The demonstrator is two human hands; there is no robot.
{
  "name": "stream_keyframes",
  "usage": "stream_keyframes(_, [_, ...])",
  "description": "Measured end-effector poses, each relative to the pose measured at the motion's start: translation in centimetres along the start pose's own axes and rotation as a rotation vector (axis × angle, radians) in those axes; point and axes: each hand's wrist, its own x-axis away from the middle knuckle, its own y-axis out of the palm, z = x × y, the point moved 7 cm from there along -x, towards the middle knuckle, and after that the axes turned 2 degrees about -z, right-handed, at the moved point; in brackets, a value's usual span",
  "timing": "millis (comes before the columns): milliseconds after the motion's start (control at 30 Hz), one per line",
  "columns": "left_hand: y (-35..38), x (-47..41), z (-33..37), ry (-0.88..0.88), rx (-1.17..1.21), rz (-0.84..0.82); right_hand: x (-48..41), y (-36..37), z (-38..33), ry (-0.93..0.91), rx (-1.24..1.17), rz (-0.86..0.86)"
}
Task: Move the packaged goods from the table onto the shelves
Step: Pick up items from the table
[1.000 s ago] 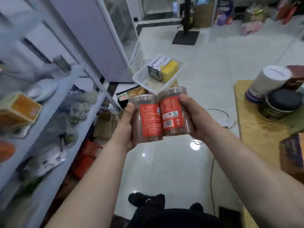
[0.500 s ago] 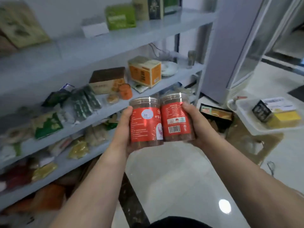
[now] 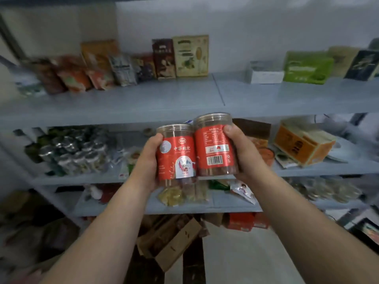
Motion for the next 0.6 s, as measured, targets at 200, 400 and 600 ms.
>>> stream_keyframes(200, [-2.4, -5.0, 6.6, 0.222, -0.130, -0.040, -9.6, 2.9, -2.1, -0.042, 0.070, -0.167])
stream_keyframes(400, [-3.8, -10.0, 13.4, 0.445, -0.147, 0.148, -18.3, 4.1, -5.0, -0.119, 0.128, -0.161])
stream_keyframes(600, [-6.1, -15.2, 17.6, 0.587, -0.398, 0.406, -26.7, 5.1, -7.5, -0.281, 0.445, -0.210])
